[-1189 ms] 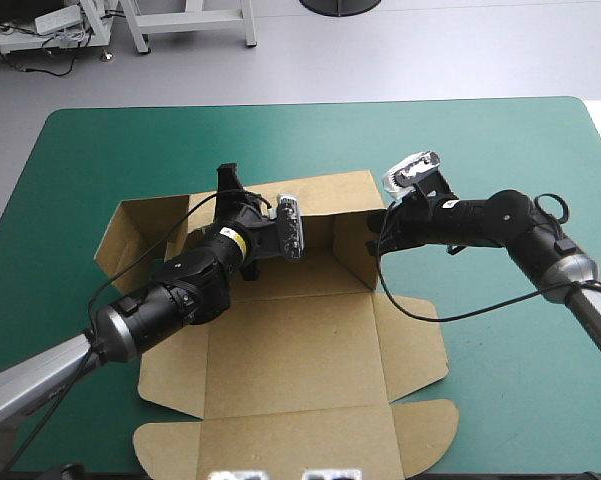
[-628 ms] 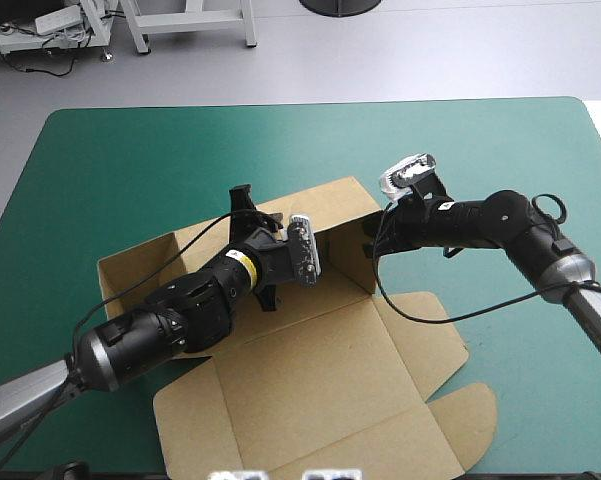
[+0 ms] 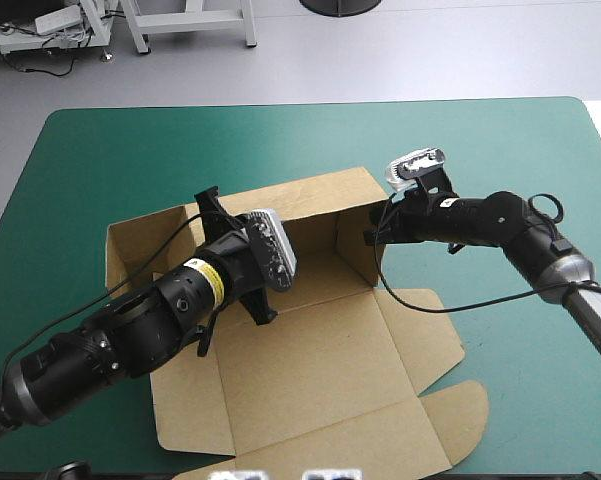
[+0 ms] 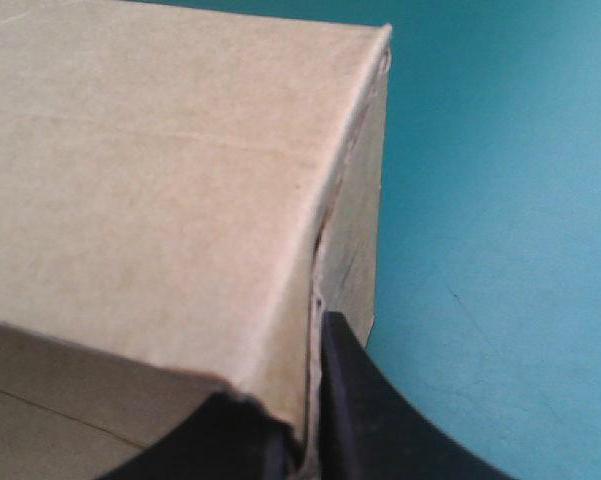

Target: Fold the box

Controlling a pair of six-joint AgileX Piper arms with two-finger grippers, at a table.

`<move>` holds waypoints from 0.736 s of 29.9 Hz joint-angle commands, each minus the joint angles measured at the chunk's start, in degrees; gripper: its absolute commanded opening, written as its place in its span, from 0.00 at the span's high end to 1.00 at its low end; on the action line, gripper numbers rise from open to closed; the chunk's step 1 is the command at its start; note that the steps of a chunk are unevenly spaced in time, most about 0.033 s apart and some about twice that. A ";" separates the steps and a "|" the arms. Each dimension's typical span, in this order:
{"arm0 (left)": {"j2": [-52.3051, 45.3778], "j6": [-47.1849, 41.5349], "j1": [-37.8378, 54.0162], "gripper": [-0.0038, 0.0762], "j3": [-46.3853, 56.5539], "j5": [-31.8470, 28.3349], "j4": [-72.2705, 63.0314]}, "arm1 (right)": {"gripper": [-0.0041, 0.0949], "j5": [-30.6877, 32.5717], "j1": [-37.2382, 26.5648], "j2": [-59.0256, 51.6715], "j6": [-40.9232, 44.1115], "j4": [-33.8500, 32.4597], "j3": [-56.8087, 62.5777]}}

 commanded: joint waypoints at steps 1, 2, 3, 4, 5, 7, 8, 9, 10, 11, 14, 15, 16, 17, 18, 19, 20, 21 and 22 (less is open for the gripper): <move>-2.21 -1.46 -3.04 0.57 -3.07 -3.03 0.65 | 0.98 -3.72 -0.01 -2.06 3.09 -0.72 -1.93; -2.63 -2.53 -3.84 0.57 -3.75 -2.17 0.52 | 0.98 -3.83 -0.01 -2.06 3.32 -1.46 -2.04; -2.75 -3.98 -4.25 0.57 -4.37 -0.98 0.52 | 0.98 -3.56 -0.01 -2.06 4.12 -2.55 -2.25; -3.26 -5.39 -4.43 0.57 -5.04 0.69 0.52 | 0.98 -3.19 -0.01 -2.06 5.18 -4.37 -2.58; -3.56 -6.52 -4.43 0.57 -5.42 2.13 1.06 | 0.98 -2.56 -0.01 -2.06 6.57 -6.32 -3.00; -4.50 -9.32 -4.43 0.57 -6.08 6.73 4.90 | 0.98 -1.20 -0.12 -2.06 9.49 -10.95 -3.78; -4.87 -11.70 -4.43 0.57 -6.35 9.50 8.38 | 0.98 -0.53 -0.12 -2.17 11.32 -13.70 -4.39; -5.42 -14.39 -4.43 0.57 -6.32 11.96 11.96 | 0.98 0.62 -0.34 -2.17 13.03 -16.26 -5.04; -5.81 -16.56 -3.93 0.57 -6.32 13.82 14.68 | 0.98 1.98 -0.59 -2.17 14.15 -17.95 -5.60; -6.46 -18.19 -3.13 0.57 -6.32 15.05 16.44 | 0.98 3.89 -0.88 -2.17 14.91 -19.42 -6.31; -8.41 -19.61 1.37 0.57 -6.32 15.23 16.55 | 0.98 8.74 -2.16 -2.67 15.17 -20.95 -7.62; -9.04 -19.89 3.72 0.57 -6.32 14.81 16.07 | 0.98 9.66 -2.61 -3.12 15.17 -21.71 -7.64; -9.58 -19.89 5.87 0.57 -6.32 14.57 15.33 | 0.98 9.91 -3.00 -3.36 15.17 -22.45 -7.64; -9.92 -19.89 9.38 0.57 -6.32 14.03 14.27 | 0.98 10.59 -3.44 -3.85 15.37 -23.19 -7.64; -10.05 -19.67 11.91 0.57 -6.32 13.81 12.89 | 0.98 11.26 -3.94 -4.24 15.52 -23.30 -7.64; -10.05 -19.08 14.59 0.57 -6.32 13.80 11.50 | 0.98 12.27 -4.38 -4.61 15.52 -23.45 -7.64; -10.05 -18.20 18.83 0.57 -6.32 13.41 8.97 | 0.98 13.37 -4.83 -5.08 15.52 -23.94 -7.64; -9.90 -17.39 21.80 0.57 -6.32 12.95 6.92 | 0.98 14.65 -5.12 -5.58 15.52 -24.63 -7.64; -9.76 -15.94 25.60 0.57 -6.18 11.84 4.33 | 0.98 15.92 -5.37 -5.96 15.52 -24.94 -7.64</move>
